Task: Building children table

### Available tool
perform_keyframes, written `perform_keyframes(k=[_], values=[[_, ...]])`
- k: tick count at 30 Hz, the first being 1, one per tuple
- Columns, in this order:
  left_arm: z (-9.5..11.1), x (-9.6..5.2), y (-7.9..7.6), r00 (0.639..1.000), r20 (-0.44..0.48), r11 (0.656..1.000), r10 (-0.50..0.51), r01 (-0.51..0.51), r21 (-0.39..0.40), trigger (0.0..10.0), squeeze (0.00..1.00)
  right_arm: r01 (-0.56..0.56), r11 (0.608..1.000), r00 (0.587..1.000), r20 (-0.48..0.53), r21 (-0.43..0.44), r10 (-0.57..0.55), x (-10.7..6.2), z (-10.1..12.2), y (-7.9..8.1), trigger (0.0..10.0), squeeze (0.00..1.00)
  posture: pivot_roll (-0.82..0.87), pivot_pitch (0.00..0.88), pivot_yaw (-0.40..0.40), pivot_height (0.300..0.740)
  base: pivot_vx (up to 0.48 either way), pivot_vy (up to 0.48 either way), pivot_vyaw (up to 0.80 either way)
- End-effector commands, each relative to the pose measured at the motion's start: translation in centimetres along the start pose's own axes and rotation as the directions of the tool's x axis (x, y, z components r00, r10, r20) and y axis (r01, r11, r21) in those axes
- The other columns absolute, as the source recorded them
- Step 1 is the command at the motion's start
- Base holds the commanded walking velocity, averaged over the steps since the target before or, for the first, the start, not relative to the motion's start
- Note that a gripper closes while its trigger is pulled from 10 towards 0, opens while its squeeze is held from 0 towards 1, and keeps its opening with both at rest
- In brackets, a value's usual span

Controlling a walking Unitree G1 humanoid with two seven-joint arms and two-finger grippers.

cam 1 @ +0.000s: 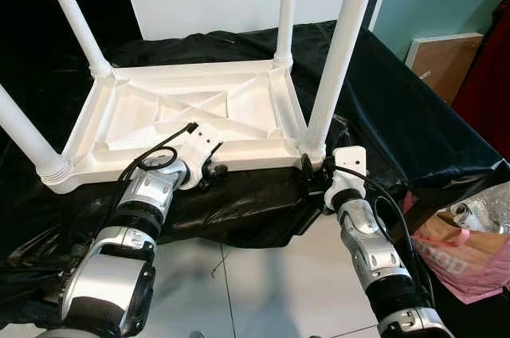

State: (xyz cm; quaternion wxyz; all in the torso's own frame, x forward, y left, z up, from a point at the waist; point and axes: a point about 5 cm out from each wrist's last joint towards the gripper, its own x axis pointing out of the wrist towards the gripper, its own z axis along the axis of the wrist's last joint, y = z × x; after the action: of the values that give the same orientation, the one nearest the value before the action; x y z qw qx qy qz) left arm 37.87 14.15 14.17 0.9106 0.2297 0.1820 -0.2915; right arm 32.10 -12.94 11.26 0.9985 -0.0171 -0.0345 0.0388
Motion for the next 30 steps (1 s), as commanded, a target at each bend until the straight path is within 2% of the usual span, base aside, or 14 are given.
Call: perform_keyframes(k=[1, 4, 9, 10, 11, 12, 15, 16, 20, 24, 26, 30], values=[[-1.8, 0.1, 0.4, 0.983, -0.065, 0.982, 0.171, -0.175, -0.065, 0.0, 0.00, 0.015, 1.000, 1.000, -0.022, 0.006, -0.015, -0.2, -0.4, -0.2, 10.0, 0.00, -0.05, 0.055, 0.010, 0.740, 0.000, 0.000, 0.00], [-1.7, 0.3, 0.2, 0.984, -0.062, 0.983, 0.170, -0.174, -0.065, 0.0, 0.00, 0.017, 1.000, 1.000, -0.022, 0.007, -0.017, -0.2, -0.4, -0.2, 10.0, 0.00, -0.05, 0.056, 0.012, 0.740, 0.000, 0.000, 0.00], [-1.4, 1.0, -1.4, 0.989, -0.046, 0.988, 0.144, -0.146, -0.057, 0.0, 0.00, 0.026, 1.000, 0.999, -0.020, 0.008, -0.026, 0.0, -0.3, -0.4, 10.0, 0.00, -0.04, 0.056, 0.013, 0.740, 0.000, 0.000, 0.00], [-1.3, 1.2, -1.8, 0.991, -0.041, 0.990, 0.125, -0.127, -0.053, 0.7, 0.00, 0.027, 1.000, 0.999, -0.020, 0.009, -0.027, 0.0, -0.2, -0.4, 10.0, 0.00, -0.04, 0.056, 0.013, 0.740, 0.000, 0.000, 0.00], [-1.2, 1.4, -2.2, 0.993, -0.039, 0.993, 0.113, -0.115, -0.041, 6.5, 0.00, 0.028, 1.000, 0.999, -0.020, 0.009, -0.028, 0.1, -0.2, -0.4, 10.0, 0.00, -0.04, 0.056, 0.013, 0.740, 0.000, 0.000, 0.00], [-1.1, 1.4, -2.2, 0.994, -0.029, 0.994, 0.103, -0.104, -0.046, 10.0, 0.00, 0.029, 1.000, 0.999, -0.019, 0.009, -0.028, 0.1, -0.2, -0.4, 10.0, 0.00, -0.05, 0.059, 0.013, 0.740, 0.000, 0.000, 0.00], [-0.7, 1.2, -1.7, 0.995, -0.003, 0.993, 0.100, -0.100, -0.063, 10.0, 0.00, 0.029, 1.000, 0.999, -0.017, 0.009, -0.029, 0.0, -0.2, -0.4, 10.0, 0.00, -0.05, 0.060, 0.011, 0.740, 0.000, 0.000, 0.00], [-0.5, 1.0, -1.1, 0.994, 0.014, 0.991, 0.106, -0.105, -0.086, 10.0, 1.00, 0.029, 1.000, 0.999, -0.017, 0.008, -0.028, 0.0, -0.2, -0.4, 10.0, 0.00, -0.04, 0.061, 0.011, 0.740, 0.000, 0.000, 0.00], [-0.1, 0.6, -0.2, 0.993, 0.046, 0.989, 0.109, -0.104, -0.104, 10.0, 1.00, 0.026, 1.000, 0.999, -0.018, 0.005, -0.026, -0.1, -0.3, -0.4, 10.0, 0.00, -0.04, 0.061, 0.011, 0.740, 0.000, 0.000, 0.00], [0.3, 0.0, 0.6, 0.993, 0.082, 0.993, 0.088, -0.081, -0.085, 10.0, 1.00, 0.022, 1.000, 0.999, -0.026, -0.002, -0.022, -0.4, -0.5, -0.5, 10.0, 0.00, -0.04, 0.061, 0.010, 0.740, 0.000, 0.000, 0.00], [0.3, 0.0, 0.6, 0.993, 0.082, 0.993, 0.088, -0.081, -0.085, 10.0, 1.00, 0.022, 1.000, 0.999, -0.026, -0.002, -0.022, -0.4, -0.5, -0.5, 10.0, 0.00, -0.04, 0.061, 0.010, 0.740, 0.000, 0.000, 0.00], [0.7, -0.2, 0.4, 0.993, 0.116, 0.997, 0.016, -0.007, -0.082, 10.0, 1.00, 0.022, 1.000, 0.999, -0.030, -0.009, -0.022, -0.7, -0.7, -0.8, 10.0, 0.00, -0.05, 0.063, 0.011, 0.740, 0.000, 0.000, 0.00]])
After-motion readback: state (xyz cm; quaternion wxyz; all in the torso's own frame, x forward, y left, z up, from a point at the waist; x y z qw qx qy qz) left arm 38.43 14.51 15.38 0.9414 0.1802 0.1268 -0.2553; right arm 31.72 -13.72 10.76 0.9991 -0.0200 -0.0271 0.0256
